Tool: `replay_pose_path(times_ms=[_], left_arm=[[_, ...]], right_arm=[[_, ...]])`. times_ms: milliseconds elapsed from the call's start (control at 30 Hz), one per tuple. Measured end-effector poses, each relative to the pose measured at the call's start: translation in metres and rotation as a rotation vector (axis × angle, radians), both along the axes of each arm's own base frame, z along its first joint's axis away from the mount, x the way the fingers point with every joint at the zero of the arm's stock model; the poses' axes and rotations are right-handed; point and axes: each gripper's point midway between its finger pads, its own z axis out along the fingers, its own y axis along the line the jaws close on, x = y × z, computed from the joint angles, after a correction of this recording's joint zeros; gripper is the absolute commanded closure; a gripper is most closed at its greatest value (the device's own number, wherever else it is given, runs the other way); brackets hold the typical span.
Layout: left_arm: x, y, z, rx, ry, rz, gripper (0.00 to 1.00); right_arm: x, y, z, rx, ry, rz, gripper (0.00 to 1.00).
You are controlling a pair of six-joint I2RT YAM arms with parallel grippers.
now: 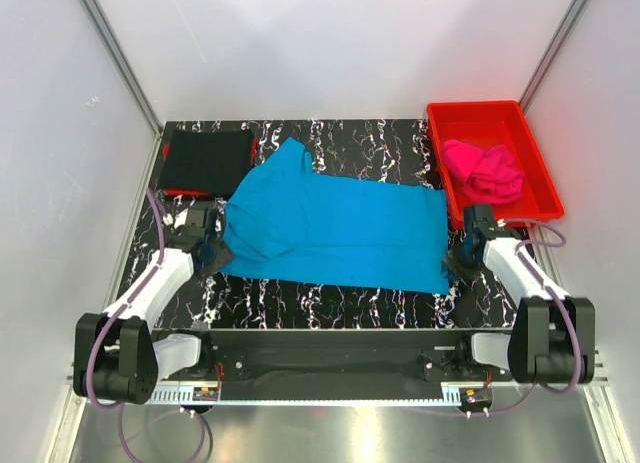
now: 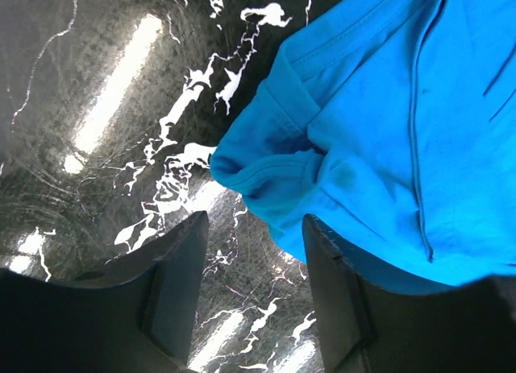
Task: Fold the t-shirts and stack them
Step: Fold the tshirt
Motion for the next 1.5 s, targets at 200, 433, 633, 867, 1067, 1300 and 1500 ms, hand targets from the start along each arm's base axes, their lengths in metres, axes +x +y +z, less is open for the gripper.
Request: replay_pose_path(times_ms=[200, 433, 633, 867, 1067, 1300, 1500], left_arm=[[0.002, 0.005, 0.007, 0.021, -0.034, 0.014, 0.42], [0.005, 0.002, 0.011, 0.016, -0.062, 0.001, 0.40], [-0.001, -0.016, -0.003, -0.048, -0.079, -0.053, 0.47], [-0.005, -0.013, -0.011, -0.028, -0.054, -0.046, 0.50], [-0.005, -0.010, -0.012, -0.015, -0.053, -0.037, 0.59], [-0.005, -0.008, -0.014, -0.005, -0.055, -0.041, 0.49], [-0.004, -0.008, -0.016, 0.007, -0.033, -0.050, 0.44]], right_arm=[[-0.010, 0.001, -0.029, 0.005, 0.128, -0.008, 0.75], [-0.008, -0.002, -0.032, -0.007, 0.180, -0.041, 0.74], [-0.008, -0.010, -0.033, -0.020, 0.199, -0.084, 0.73], [-0.008, -0.026, -0.032, -0.072, 0.212, -0.120, 0.74], [-0.008, -0.031, -0.032, -0.090, 0.220, -0.124, 0.75], [-0.009, -0.033, -0.032, -0.099, 0.219, -0.119, 0.75], [-0.015, -0.045, -0.030, -0.155, 0.209, -0.150, 0.76]])
